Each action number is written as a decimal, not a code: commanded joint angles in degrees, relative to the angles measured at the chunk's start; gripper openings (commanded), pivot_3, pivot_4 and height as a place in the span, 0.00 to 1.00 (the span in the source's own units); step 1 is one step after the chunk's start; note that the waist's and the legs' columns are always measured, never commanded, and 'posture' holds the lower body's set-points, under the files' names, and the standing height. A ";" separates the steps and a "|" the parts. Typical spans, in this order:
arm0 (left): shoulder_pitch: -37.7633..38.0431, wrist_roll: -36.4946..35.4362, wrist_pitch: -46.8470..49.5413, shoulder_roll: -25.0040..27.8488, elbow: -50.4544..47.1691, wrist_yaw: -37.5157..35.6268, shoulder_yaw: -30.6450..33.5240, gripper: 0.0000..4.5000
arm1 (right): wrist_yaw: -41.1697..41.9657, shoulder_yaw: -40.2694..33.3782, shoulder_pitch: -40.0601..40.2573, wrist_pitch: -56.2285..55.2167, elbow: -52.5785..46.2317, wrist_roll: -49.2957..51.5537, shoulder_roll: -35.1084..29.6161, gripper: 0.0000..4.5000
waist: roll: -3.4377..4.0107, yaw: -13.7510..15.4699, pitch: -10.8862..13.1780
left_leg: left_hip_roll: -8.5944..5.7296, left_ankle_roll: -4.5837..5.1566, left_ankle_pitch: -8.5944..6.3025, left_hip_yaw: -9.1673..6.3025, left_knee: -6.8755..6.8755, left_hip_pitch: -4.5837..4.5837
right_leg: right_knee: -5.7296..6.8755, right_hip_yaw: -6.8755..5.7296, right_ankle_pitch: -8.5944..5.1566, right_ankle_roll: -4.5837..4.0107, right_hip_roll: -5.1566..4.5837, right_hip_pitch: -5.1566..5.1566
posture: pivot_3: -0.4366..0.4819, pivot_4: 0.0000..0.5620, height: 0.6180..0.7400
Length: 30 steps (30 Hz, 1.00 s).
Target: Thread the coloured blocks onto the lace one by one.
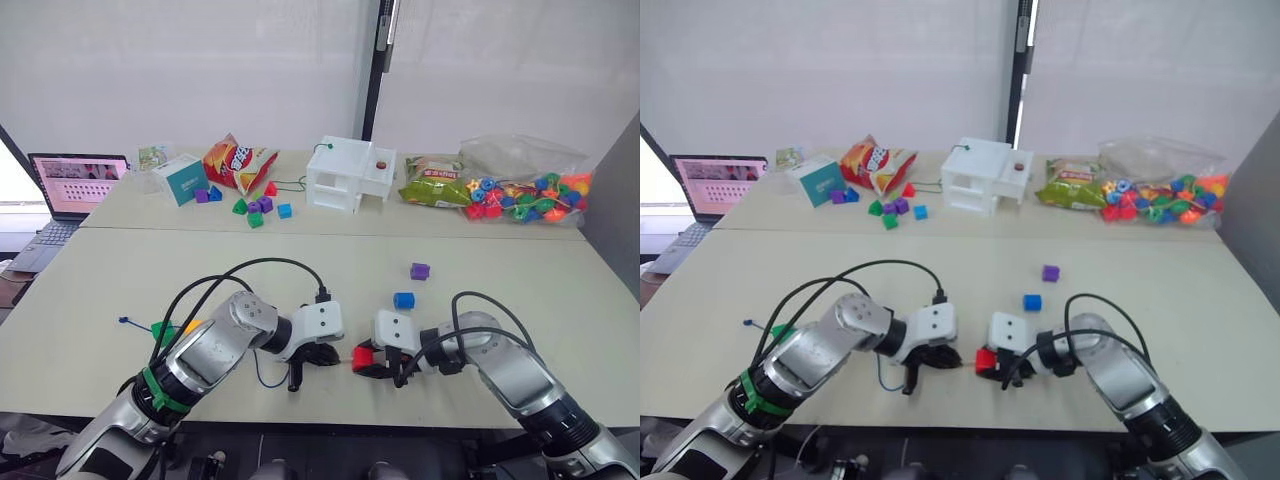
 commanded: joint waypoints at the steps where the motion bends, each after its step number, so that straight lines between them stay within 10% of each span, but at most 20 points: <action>1: -1.28 -2.02 -1.50 -2.24 -2.35 0.98 1.64 0.00 | 0.24 1.41 0.57 0.11 0.08 -0.53 0.11 0.27 | 0.00 0.02 0.00 | 0.00 0.00 0.00 0.00 0.00 0.00 | 0.00 0.00 0.00 0.00 0.00 0.00 | 0.48 0.27 1.00; 14: 1.89 -2.88 -17.77 -10.03 7.03 3.06 3.17 0.00 | 0.06 1.02 0.44 0.79 0.14 -0.72 0.33 0.27 | 0.00 0.26 0.00 | -0.04 0.00 0.00 -0.01 0.02 0.00 | -0.02 -0.02 0.01 0.00 -0.08 0.03 | 0.48 0.27 1.00; 21: 4.92 -6.12 -21.59 -5.09 7.74 -1.04 9.54 0.49 | -0.99 -0.69 2.53 2.37 -0.72 -0.73 -0.50 0.27 | 0.00 0.08 0.00 | -0.01 0.00 0.00 -0.01 0.00 0.03 | -0.01 -0.01 0.01 0.00 -0.08 0.03 | 0.48 0.27 1.00; 30: 9.53 -4.50 -30.45 0.35 12.38 -4.05 10.80 0.49 | -1.92 -1.55 4.00 3.44 -2.18 0.10 -1.25 0.27 | 0.01 0.39 -0.01 | -0.04 0.00 -0.01 -0.04 -0.04 0.05 | -0.07 -0.06 0.00 -0.01 -0.15 0.06 | 0.48 0.27 1.00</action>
